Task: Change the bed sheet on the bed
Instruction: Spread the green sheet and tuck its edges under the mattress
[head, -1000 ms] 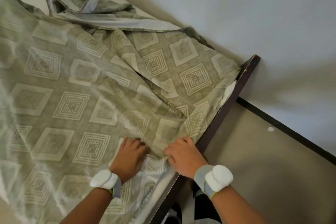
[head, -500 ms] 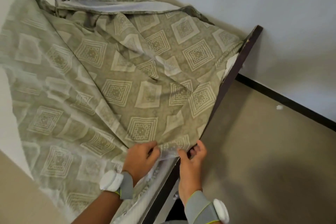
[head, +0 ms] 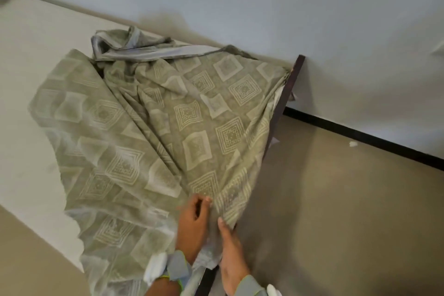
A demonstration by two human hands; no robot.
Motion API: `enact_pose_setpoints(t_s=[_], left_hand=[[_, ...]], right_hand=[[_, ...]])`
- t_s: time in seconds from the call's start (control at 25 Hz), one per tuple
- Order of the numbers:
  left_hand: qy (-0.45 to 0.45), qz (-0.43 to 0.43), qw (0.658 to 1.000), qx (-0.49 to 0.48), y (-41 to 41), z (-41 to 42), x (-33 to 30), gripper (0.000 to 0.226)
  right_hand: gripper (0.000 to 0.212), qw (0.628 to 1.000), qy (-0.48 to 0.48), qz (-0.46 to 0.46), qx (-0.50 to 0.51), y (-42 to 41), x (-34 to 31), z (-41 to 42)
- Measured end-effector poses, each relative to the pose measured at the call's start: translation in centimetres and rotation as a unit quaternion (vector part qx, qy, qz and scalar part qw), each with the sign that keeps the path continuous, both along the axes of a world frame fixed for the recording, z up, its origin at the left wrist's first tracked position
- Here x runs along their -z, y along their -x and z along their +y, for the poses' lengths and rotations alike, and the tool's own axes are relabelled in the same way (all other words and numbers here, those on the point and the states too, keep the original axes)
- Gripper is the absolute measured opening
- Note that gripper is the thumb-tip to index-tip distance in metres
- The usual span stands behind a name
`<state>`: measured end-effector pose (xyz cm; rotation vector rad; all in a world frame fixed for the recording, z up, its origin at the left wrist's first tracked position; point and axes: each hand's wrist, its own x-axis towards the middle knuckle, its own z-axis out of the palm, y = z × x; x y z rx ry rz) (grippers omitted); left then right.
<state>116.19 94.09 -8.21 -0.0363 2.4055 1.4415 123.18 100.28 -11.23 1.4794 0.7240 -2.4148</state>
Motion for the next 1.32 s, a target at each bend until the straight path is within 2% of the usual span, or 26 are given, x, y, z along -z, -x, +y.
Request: enact_pose_setpoints(t_s=[0.12, 0.2, 0.28, 0.4, 0.48, 0.56, 0.6, 0.68, 0.72, 0.76, 0.8, 0.88, 0.92, 0.96, 1.0, 1.08, 1.16, 1.24, 1.28, 1.32], left_hand=[[0.116, 0.027, 0.990, -0.078, 1.8, -6.6, 3.5, 0.010], [0.171, 0.014, 0.982, -0.078, 3.3, -10.1, 5.8, 0.023], [0.189, 0.023, 0.979, -0.070, 4.2, -12.0, 7.2, 0.035], [0.262, 0.049, 0.949, -0.168, 5.3, -14.6, 9.4, 0.049], [0.299, 0.000, 0.917, -0.264, 6.6, -17.4, 10.2, 0.066], [0.295, -0.062, 0.910, -0.284, 9.1, -21.3, 11.0, 0.089], [0.318, -0.090, 0.911, -0.246, 10.5, -23.1, 11.6, 0.102], [0.401, -0.147, 0.900, -0.082, 13.0, -26.6, 12.7, 0.119], [0.446, -0.152, 0.882, 0.002, 13.9, -27.7, 12.5, 0.116], [0.475, -0.137, 0.866, 0.069, 14.6, -28.7, 12.8, 0.104], [0.485, -0.103, 0.858, 0.134, 15.2, -29.6, 12.8, 0.086], [0.445, -0.048, 0.869, 0.210, 15.2, -30.6, 11.8, 0.054], [0.408, -0.020, 0.887, 0.214, 14.9, -31.2, 11.7, 0.050], [0.395, 0.018, 0.889, 0.231, 14.1, -31.8, 11.5, 0.053], [0.410, 0.056, 0.873, 0.259, 13.2, -31.8, 11.2, 0.063], [0.453, 0.138, 0.809, 0.348, 12.4, -32.2, 11.7, 0.067], [0.447, 0.238, 0.753, 0.421, 11.7, -31.9, 11.6, 0.040], [0.424, 0.357, 0.674, 0.489, 11.8, -31.2, 10.6, 0.015], [0.402, 0.343, 0.658, 0.537, 11.5, -30.9, 10.1, 0.024], [0.388, 0.320, 0.661, 0.556, 10.8, -31.1, 9.3, 0.036]], right_hand=[[0.024, 0.999, 0.028, 0.044, -0.009, -1.6, 0.1, -2.3], [0.024, 0.997, -0.012, 0.062, -0.037, -1.9, 1.1, -3.5], [0.033, 0.994, -0.061, 0.074, -0.060, -1.4, 2.0, -4.8], [0.054, 0.987, -0.123, 0.059, -0.080, -0.8, 2.5, -7.6], [0.042, 0.983, -0.157, 0.061, -0.071, -0.9, 2.7, -9.7], [0.039, 0.974, -0.214, 0.034, -0.058, -0.9, 2.7, -11.5], [0.044, 0.964, -0.255, 0.003, -0.072, -0.8, 2.9, -12.3], [0.066, 0.924, -0.339, -0.082, -0.155, -0.7, 3.5, -14.6], [0.078, 0.904, -0.363, -0.113, -0.195, -0.6, 3.6, -15.8], [0.082, 0.901, -0.366, -0.126, -0.196, -0.6, 3.7, -17.0], [0.078, 0.907, -0.366, -0.126, -0.163, -0.5, 3.5, -18.1], [0.049, 0.943, -0.323, -0.077, -0.001, -0.1, 2.5, -19.1], [0.034, 0.958, -0.274, -0.047, 0.074, -0.2, 1.8, -19.5], [0.026, 0.968, -0.214, -0.013, 0.129, -0.6, 1.2, -19.9], [0.025, 0.973, -0.172, 0.020, 0.151, -1.1, 0.6, -20.3], [0.027, 0.977, -0.167, 0.030, 0.129, -2.3, 0.5, -21.6], [0.028, 0.974, -0.182, 0.016, 0.137, -3.5, 1.5, -22.8], [0.029, 0.964, -0.207, 0.009, 0.167, -4.1, 2.1, -23.5], [0.030, 0.955, -0.246, 0.002, 0.165, -4.4, 1.6, -23.9], [0.030, 0.942, -0.300, -0.008, 0.152, -4.6, 0.8, -24.3]])
